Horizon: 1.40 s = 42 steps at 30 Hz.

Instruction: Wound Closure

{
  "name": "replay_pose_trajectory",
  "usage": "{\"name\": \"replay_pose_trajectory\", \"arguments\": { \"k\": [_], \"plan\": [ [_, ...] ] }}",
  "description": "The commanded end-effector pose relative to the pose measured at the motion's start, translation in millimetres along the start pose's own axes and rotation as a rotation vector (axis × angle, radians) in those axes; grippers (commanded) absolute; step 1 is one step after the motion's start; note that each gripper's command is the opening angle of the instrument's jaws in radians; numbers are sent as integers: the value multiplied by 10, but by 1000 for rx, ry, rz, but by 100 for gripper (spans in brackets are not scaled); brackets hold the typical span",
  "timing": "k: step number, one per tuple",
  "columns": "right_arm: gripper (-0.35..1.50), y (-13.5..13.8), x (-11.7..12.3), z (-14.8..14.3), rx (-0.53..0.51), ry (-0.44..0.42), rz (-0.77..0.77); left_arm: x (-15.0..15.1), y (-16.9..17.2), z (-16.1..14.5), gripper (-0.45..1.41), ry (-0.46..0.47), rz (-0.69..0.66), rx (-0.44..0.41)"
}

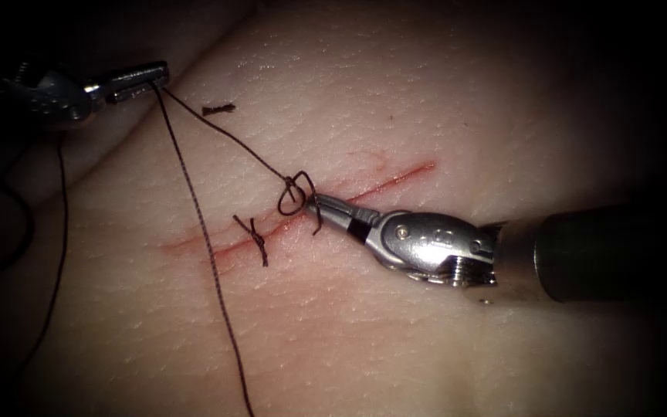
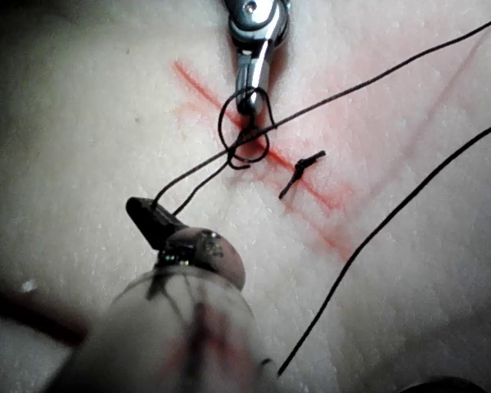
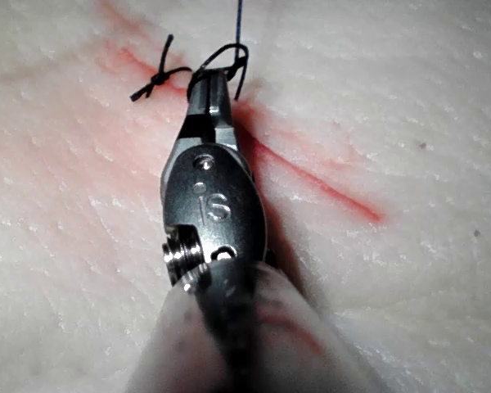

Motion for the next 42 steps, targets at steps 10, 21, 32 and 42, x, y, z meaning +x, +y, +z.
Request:
{"name": "replay_pose_trajectory", "arguments": {
  "k": [10, 21, 32, 42],
  "plan": [
    [-35, -30, -23, -30, 21, -16, -19, -61, -42, 12, -45, -102, -20, 31],
    [-35, -44, -26, -49, 30, -21, -26, -109, -84, 6, -45, -165, -25, 90],
    [-35, -65, -31, -74, 41, -25, -44, -141, -106, 10, -45, -188, -24, 107],
    [-35, -89, -26, -94, 56, -35, -42, -158, -120, 10, -45, -186, -21, 142]
  ]
}}
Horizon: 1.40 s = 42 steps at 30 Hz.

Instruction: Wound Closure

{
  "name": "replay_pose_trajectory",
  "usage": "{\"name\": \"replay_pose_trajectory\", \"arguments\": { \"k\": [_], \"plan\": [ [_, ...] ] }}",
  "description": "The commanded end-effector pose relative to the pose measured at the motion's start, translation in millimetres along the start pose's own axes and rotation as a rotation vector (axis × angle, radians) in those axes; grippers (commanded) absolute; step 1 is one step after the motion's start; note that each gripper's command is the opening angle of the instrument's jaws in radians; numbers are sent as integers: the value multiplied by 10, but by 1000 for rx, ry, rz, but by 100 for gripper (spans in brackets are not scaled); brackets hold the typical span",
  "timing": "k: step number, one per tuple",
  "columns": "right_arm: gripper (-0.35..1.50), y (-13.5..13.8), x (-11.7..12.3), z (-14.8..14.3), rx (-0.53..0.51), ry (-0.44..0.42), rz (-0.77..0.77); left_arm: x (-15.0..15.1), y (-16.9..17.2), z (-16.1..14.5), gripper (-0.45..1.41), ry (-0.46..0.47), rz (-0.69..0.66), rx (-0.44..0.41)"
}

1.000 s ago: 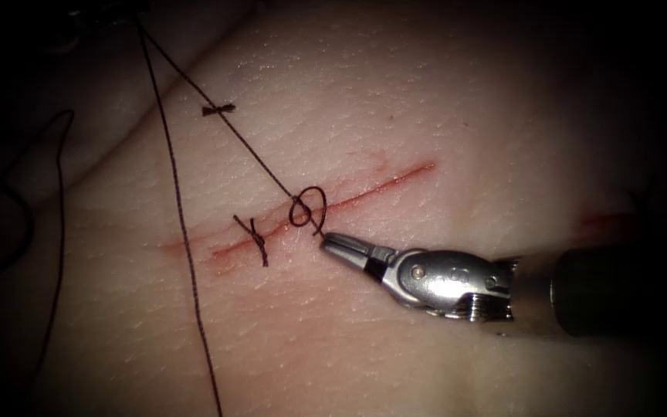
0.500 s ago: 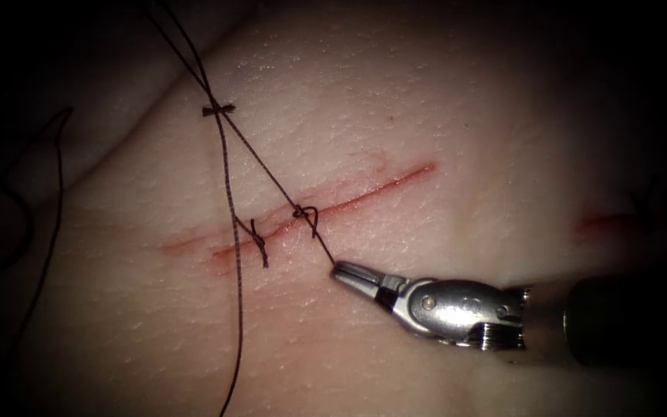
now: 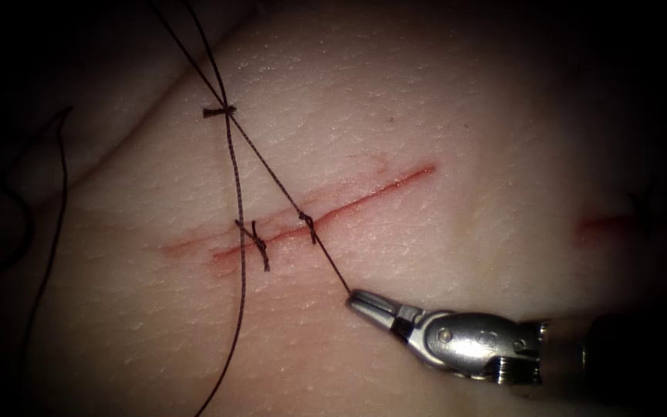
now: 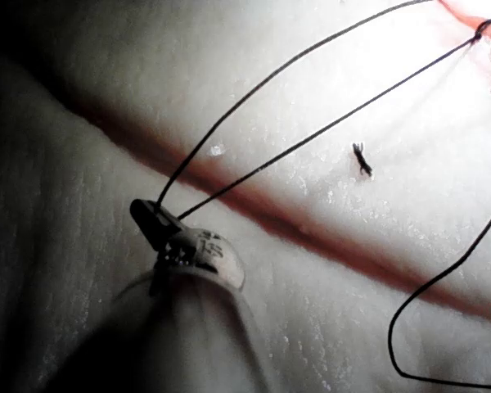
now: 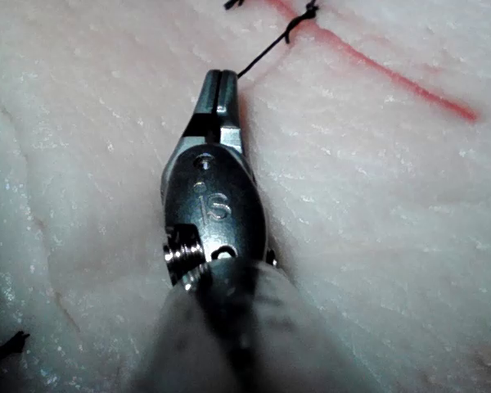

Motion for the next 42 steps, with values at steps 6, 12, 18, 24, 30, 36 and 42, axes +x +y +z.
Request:
{"name": "replay_pose_trajectory", "arguments": {
  "k": [6, 12, 18, 24, 30, 36, 42],
  "plan": [
    [-35, -14, -8, -1, 10, -9, -1, -8, -17, 10, -45, -2, -3, 22],
    [-35, -18, -19, -3, 12, -15, -13, -21, -49, 14, -45, -19, -4, 43],
    [-35, -25, -28, -4, 17, -23, -13, -28, -56, 18, -45, -25, 0, 42],
    [-35, -24, -27, -1, 15, -30, -13, -30, -51, 21, -45, -29, 6, 50],
    [-35, -16, -18, 8, -1, -22, 0, -12, -22, 17, -45, -29, 26, 59],
    [-35, -10, -9, 17, 2, -18, 11, 13, 2, 17, -45, -11, 42, 48],
    [-15, -12, -6, 23, 12, -15, 19, 25, -8, 23, -45, 29, 26, 41]
  ]
}}
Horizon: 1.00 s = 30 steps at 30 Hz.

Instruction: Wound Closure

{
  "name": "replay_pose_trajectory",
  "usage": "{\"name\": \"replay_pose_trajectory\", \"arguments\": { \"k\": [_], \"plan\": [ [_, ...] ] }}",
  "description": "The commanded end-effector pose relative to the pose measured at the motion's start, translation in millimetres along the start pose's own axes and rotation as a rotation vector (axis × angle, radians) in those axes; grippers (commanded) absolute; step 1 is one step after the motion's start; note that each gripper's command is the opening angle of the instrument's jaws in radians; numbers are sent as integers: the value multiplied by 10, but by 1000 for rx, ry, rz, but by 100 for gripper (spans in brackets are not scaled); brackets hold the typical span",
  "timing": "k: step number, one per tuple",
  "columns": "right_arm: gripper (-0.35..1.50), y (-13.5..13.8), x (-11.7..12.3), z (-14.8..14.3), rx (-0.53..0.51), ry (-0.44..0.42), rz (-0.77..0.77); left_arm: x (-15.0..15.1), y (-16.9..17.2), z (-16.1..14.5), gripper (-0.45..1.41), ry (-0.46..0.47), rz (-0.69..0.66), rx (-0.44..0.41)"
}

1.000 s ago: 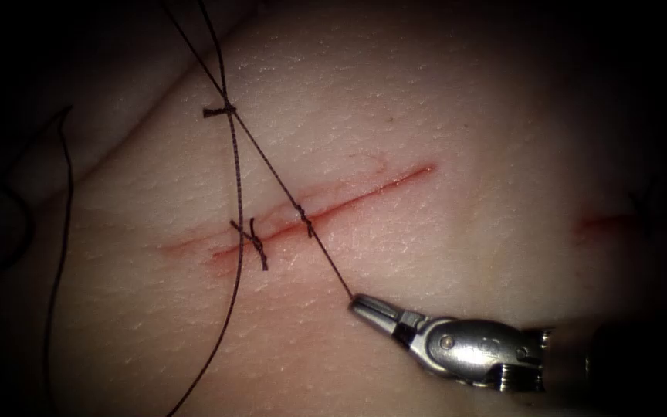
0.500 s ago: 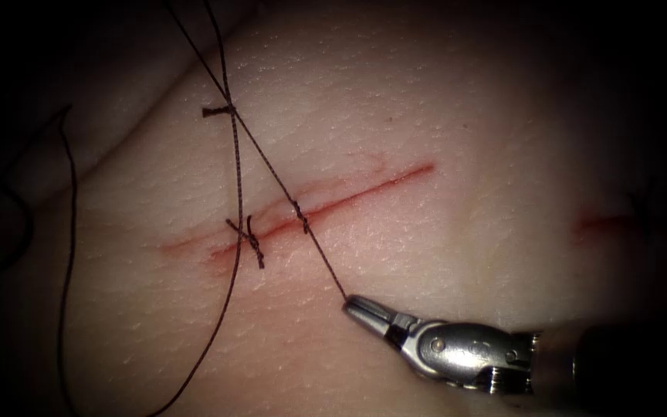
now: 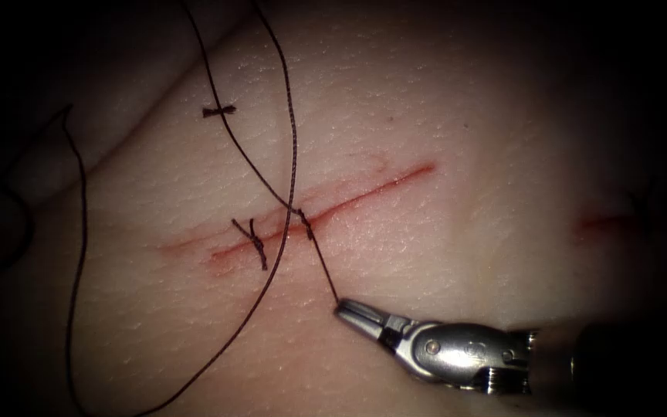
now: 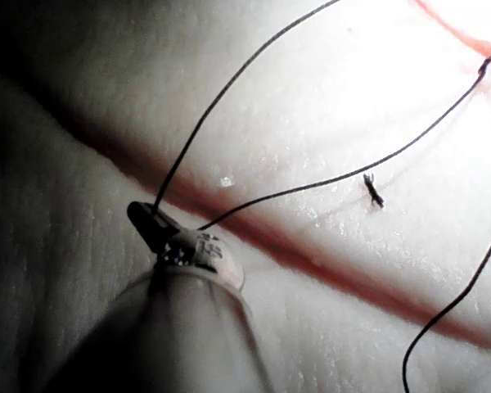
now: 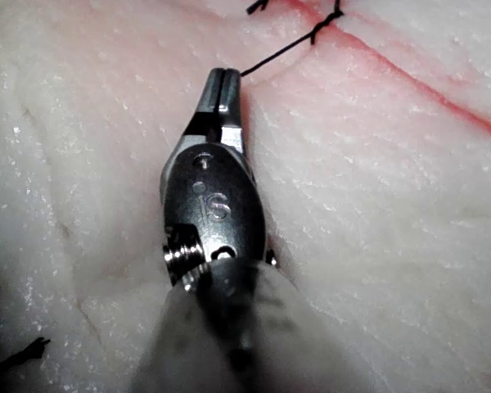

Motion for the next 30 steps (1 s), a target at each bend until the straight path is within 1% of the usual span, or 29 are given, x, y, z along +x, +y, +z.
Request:
{"name": "replay_pose_trajectory", "arguments": {
  "k": [1, 2, 3, 4, 5, 6, 7, 8, 9, 10, 12, 13, 14, 15, 17, 18, 19, 21, 24, 26, 27, 28, 29, 30],
  "plan": [
    [26, -7, -6, 5, 3, -1, 24, 2, 1, 4, -45, 23, -4, -4],
    [86, -4, -2, 5, 3, -4, 57, 4, -1, 0, -45, 70, -8, -10],
    [86, -4, -2, 5, 3, -4, 57, 4, -1, 0, -45, 70, -8, -10],
    [126, 0, 4, 6, 3, -6, 76, 8, -3, -7, -45, 118, -13, -16],
    [126, 0, 4, 6, 3, -6, 76, 8, -3, -7, -45, 118, -13, -16],
    [131, 1, 6, 5, 5, -9, 78, 11, -3, -10, -45, 140, -8, -18],
    [137, 3, 10, 5, 10, -21, 81, 14, -2, -16, -45, 189, -35, -25],
    [142, 5, 17, 3, 18, -39, 86, 21, -1, -25, -45, 289, -88, -40],
    [142, 5, 17, 3, 18, -39, 86, 21, -1, -25, -45, 289, -88, -40],
    [145, 6, 23, 2, 23, -51, 90, 27, 1, -31, -45, 364, -116, -51],
    [148, 11, 42, 0, 44, -87, 105, 50, 10, -57, -45, 618, -196, -94],
    [148, 11, 42, 0, 44, -87, 105, 50, 10, -57, -45, 618, -196, -94],
    [147, 14, 52, -2, 63, -97, 107, 64, 16, -71, -45, 701, -224, -113],
    [143, 17, 58, -4, 79, -97, 89, 73, 20, -79, -45, 753, -233, -134],
    [126, 32, 77, -6, 108, -127, 55, 105, 34, -106, -45, 864, -244, -195],
    [123, 37, 81, -6, 110, -130, 48, 112, 36, -112, -45, 883, -245, -201],
    [123, 37, 81, -6, 110, -130, 48, 112, 36, -112, -45, 883, -245, -201],
    [111, 49, 90, -4, 120, -130, 53, 128, 43, -126, -45, 925, -251, -211],
    [96, 66, 97, 1, 148, -118, 67, 149, 50, -142, -45, 941, -256, -222],
    [83, 73, 98, 7, 169, -119, 71, 160, 55, -148, -45, 942, -261, -223],
    [74, 77, 97, 13, 184, -129, 71, 167, 59, -151, -45, 940, -262, -229],
    [56, 81, 96, 24, 212, -146, 71, 178, 67, -154, -45, 932, -265, -239],
    [41, 84, 94, 34, 233, -143, 71, 185, 72, -154, -45, 925, -267, -238],
    [32, 86, 93, 41, 249, -140, 82, 190, 76, -154, -45, 923, -269, -238]
  ]
}}
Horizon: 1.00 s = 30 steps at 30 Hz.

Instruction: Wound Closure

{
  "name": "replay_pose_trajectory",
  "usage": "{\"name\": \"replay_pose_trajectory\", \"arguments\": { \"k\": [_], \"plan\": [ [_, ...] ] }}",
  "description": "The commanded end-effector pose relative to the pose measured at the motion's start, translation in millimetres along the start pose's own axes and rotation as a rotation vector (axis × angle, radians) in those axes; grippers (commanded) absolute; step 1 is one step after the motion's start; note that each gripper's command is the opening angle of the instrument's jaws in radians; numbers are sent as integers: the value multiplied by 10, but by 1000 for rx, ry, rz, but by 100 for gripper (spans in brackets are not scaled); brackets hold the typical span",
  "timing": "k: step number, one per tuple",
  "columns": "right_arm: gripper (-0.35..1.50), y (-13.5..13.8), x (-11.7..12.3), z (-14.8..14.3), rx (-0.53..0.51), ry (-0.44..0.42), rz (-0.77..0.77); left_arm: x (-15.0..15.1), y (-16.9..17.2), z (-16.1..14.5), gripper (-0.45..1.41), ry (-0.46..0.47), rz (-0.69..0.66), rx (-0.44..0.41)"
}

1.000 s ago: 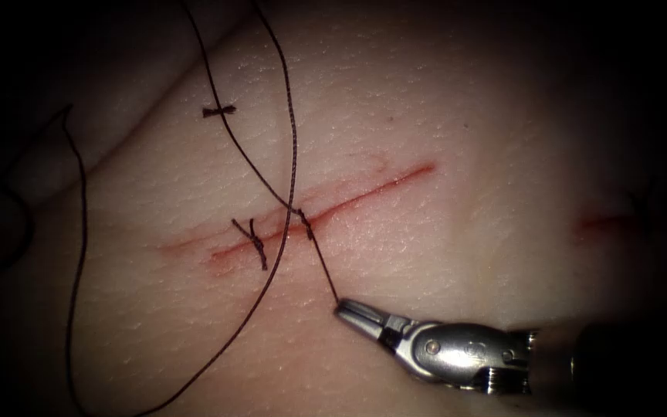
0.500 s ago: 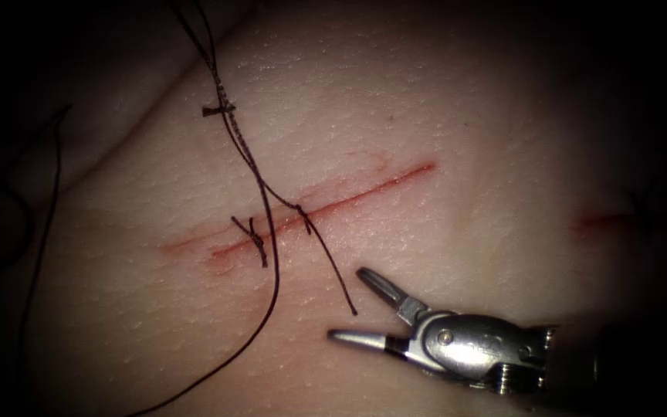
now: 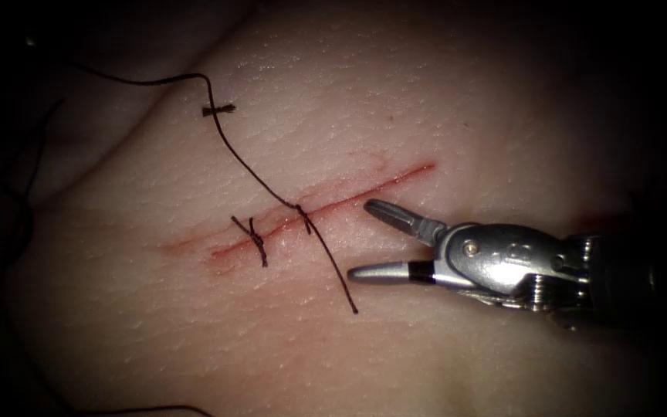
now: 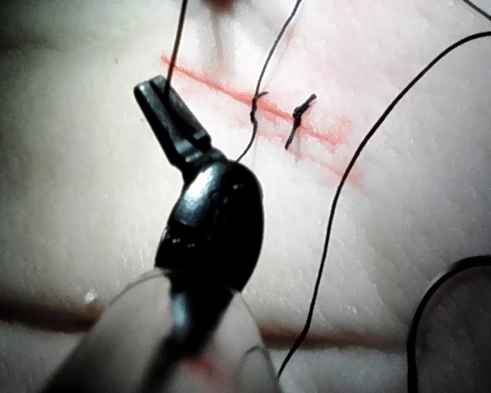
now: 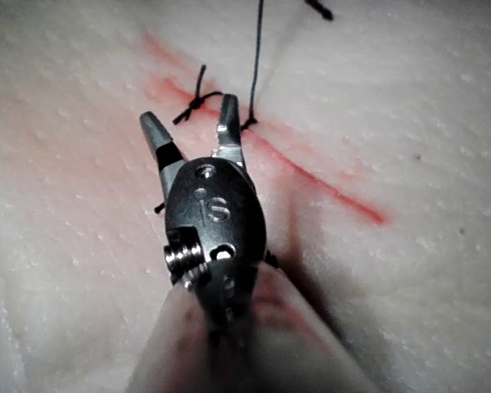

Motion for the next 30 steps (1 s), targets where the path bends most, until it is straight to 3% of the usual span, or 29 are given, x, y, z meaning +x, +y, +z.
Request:
{"name": "replay_pose_trajectory", "arguments": {
  "k": [1, 4, 5, 6, 8, 15, 21, 30],
  "plan": [
    [32, 5, -3, 25, 17, 11, 6, -8, 8, 10, -45, -3, -1, 0],
    [31, 13, -2, 49, 61, 24, 24, -7, 23, 23, -45, -10, -11, 4],
    [14, 14, -2, 63, 101, 32, 37, -8, 33, 30, -45, -11, -19, 5],
    [14, 14, -2, 63, 101, 32, 37, -8, 33, 30, -45, -11, -19, 5],
    [-35, 15, -3, 71, 135, 36, 36, -10, 40, 35, -45, -16, -36, 6],
    [-35, 24, -14, 111, 149, 26, 22, -12, 65, 52, -45, -14, -81, 26],
    [-35, 45, -14, 118, 134, 37, 25, -14, 81, 58, -45, 0, -119, 34],
    [-35, 66, -7, 129, 182, 193, 35, -32, 107, 82, -45, 16, -187, 41]
  ]
}}
